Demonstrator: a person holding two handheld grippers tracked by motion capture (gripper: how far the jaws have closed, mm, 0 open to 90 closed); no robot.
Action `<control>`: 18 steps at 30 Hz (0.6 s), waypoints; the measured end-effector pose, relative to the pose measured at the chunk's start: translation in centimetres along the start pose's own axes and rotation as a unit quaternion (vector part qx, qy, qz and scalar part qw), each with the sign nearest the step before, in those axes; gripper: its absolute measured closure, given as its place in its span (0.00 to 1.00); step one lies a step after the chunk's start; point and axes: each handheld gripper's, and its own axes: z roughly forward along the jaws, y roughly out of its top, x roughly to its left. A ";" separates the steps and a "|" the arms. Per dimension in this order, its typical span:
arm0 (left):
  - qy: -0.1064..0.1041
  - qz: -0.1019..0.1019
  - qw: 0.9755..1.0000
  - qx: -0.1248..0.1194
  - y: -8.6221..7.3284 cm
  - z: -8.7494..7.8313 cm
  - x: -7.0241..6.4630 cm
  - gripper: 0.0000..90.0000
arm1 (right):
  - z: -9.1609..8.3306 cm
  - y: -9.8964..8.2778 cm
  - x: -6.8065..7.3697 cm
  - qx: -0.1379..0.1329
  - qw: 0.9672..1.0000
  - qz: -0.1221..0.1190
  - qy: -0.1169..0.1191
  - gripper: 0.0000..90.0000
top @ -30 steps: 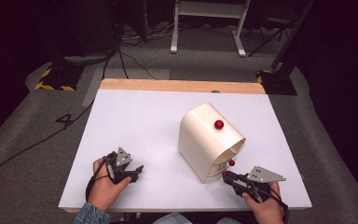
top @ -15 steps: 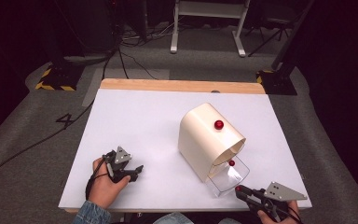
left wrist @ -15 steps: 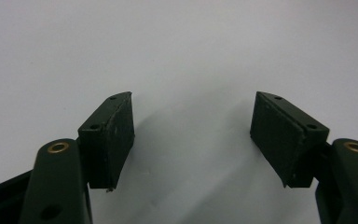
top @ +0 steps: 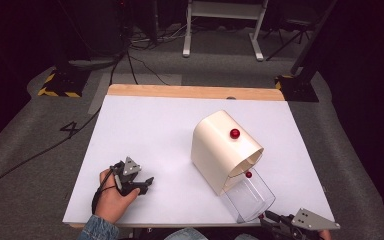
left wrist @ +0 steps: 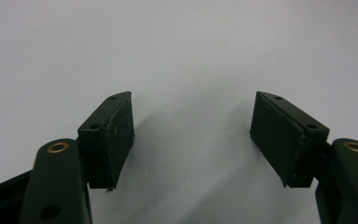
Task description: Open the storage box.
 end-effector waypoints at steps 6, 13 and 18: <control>-0.002 -0.001 1.000 0.000 0.0 0.0 0.1 0.34 | -1.1 0.7 0.1 -0.022 1.000 0.002 0.003 0.66; -0.004 -0.003 1.000 -0.001 0.0 0.0 0.1 0.34 | -1.3 2.8 -0.3 -0.046 0.999 -0.014 -0.004 0.64; -0.003 -0.002 1.000 -0.002 -0.1 0.1 0.1 0.34 | -0.8 4.6 -0.7 -0.061 0.998 -0.024 -0.001 0.64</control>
